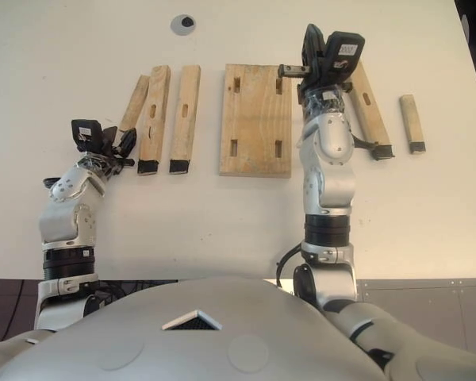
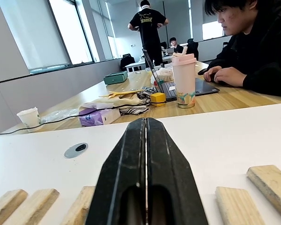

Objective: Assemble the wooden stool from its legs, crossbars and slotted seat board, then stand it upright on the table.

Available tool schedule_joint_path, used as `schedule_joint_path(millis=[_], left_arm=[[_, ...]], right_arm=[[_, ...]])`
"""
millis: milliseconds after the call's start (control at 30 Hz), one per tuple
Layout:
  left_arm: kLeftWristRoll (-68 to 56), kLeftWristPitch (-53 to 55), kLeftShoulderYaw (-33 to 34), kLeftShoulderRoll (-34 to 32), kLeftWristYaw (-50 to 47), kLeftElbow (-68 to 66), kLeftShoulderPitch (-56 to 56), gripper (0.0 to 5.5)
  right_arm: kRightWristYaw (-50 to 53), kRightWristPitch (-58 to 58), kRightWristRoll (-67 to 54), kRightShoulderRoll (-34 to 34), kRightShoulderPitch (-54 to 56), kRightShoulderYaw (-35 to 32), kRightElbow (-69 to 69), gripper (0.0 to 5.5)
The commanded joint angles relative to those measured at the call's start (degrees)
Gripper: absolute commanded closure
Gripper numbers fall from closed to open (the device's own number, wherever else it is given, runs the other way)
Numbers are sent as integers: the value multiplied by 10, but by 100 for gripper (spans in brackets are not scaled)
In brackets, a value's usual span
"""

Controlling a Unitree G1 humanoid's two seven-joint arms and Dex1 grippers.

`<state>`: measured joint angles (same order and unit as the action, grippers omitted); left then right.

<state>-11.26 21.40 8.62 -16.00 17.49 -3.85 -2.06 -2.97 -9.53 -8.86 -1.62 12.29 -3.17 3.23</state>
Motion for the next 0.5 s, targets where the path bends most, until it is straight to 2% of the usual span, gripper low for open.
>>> schedule_joint_path(millis=[33,100,200,333,433,500], left_arm=[[16,-4,-28,6,10,-59,8,391],[22,-21,-30,5,11,-93,29,424],[28,-52,-26,0,6,-108,42,425],[35,-131,14,-28,-19,-53,94,426],[52,-173,7,-68,0,-2,177,426],[62,-203,-39,-88,56,39,198,426]], right_arm=[[4,-1,1,-6,9,5,-6,550],[5,0,1,-6,10,6,-9,550],[6,2,-1,-5,11,8,-12,550],[-3,-11,-30,-7,21,-4,-12,550],[-53,-104,-172,-31,55,-39,-12,497],[-82,-205,-318,-49,80,-76,-12,467]])
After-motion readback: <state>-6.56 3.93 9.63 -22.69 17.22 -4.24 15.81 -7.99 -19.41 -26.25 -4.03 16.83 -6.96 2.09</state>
